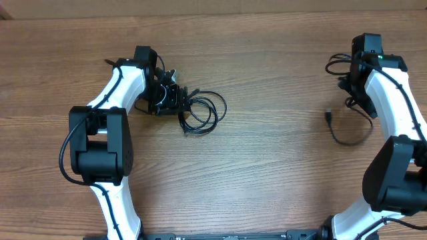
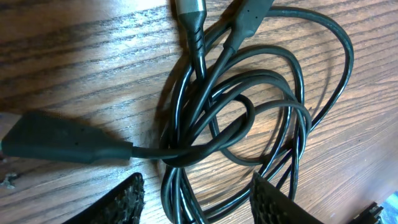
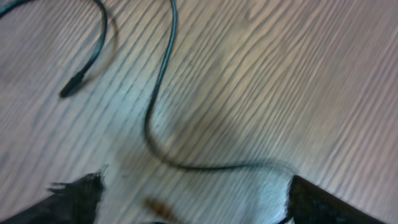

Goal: Untangle cables
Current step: 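Bring the right gripper back to the bundle next to the left gripper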

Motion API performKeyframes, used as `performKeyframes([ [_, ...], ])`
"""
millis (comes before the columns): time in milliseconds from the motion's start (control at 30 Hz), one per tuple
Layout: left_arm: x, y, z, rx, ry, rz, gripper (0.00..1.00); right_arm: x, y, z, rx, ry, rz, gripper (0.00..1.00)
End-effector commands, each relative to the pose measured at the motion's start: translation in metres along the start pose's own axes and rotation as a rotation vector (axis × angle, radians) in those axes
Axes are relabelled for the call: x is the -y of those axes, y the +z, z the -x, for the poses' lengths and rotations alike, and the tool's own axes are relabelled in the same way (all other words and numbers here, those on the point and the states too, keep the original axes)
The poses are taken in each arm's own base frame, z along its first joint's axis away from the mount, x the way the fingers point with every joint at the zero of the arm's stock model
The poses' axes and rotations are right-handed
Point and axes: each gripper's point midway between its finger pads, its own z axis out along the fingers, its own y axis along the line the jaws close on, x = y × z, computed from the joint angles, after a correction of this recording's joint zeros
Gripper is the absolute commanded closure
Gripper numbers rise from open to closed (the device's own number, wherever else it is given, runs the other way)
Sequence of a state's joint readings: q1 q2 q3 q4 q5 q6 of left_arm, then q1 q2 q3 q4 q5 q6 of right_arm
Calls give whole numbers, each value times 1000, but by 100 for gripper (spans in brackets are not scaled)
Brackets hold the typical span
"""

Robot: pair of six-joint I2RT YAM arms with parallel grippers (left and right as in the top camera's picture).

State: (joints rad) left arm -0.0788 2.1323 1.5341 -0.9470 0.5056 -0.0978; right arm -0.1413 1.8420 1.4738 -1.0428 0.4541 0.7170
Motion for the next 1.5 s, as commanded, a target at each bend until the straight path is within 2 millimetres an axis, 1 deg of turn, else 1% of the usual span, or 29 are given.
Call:
performKeyframes([
  [0,7,-3,6,13,32,-13,44,-23,-3,-4,-47,-61,113,1],
  [67,7,-3,6,14,33,-13,44,-35,-5,-9,-74,-104,177,0],
  [133,7,-3,6,13,32,-13,45,-49,-10,-19,-126,-150,266,0],
  [167,7,-3,6,13,32,-13,50,-57,-13,-25,-157,-176,317,0],
  [200,7,-3,6,12,32,-13,58,-65,-17,-32,-189,-200,372,0],
  [233,7,-3,6,12,32,-13,64,-73,-22,-39,-219,-223,422,0],
  [300,7,-3,6,12,32,-13,73,-83,-31,-50,-267,-263,496,0],
  [367,7,-2,6,12,32,-12,79,-88,-36,-59,-300,-280,531,0],
  [500,7,-2,6,12,32,-12,83,-92,-45,-77,-360,-307,557,0],
  [600,7,-3,6,13,33,-12,95,-95,-55,-95,-430,-334,591,0],
  [633,7,-3,7,16,36,-9,96,-97,-60,-102,-453,-363,612,0],
  [733,5,-2,8,22,131,3,96,-102,-75,-123,-500,-477,686,0],
  [767,-1,-2,8,19,139,38,96,-103,-77,-128,-506,-501,692,0],
  [833,-14,-3,5,5,126,112,96,-105,-79,-132,-508,-512,693,0],
  [867,-18,-3,4,1,124,135,96,-106,-81,-134,-513,-513,697,2],
  [900,-20,-4,3,-3,126,142,96,-108,-84,-136,-523,-515,714,11],
  [933,-20,-4,3,-4,135,143,96,-111,-88,-139,-536,-519,736,14],
  [1000,-19,-3,4,-3,185,141,96,-114,-93,-146,-543,-540,749,13],
  [1067,-16,-1,3,-9,244,139,93,-118,-97,-154,-532,-591,761,13],
  [1167,-11,1,4,-9,280,142,90,-126,-105,-167,-513,-663,784,11],
  [1233,-9,3,5,-3,288,141,78,-134,-112,-177,-499,-698,802,11],
  [1267,-8,3,6,-1,293,142,76,-138,-116,-181,-492,-714,813,11],
  [1333,-7,4,6,-1,299,150,76,-148,-124,-192,-471,-750,843,11],
  [1400,-6,4,5,-2,300,149,80,-160,-133,-204,-448,-787,875,11],
  [1433,-6,4,6,-2,301,149,79,-166,-137,-212,-439,-807,891,10],
  [1467,-6,4,6,-2,300,149,76,-171,-140,-219,-435,-812,898,9],
])
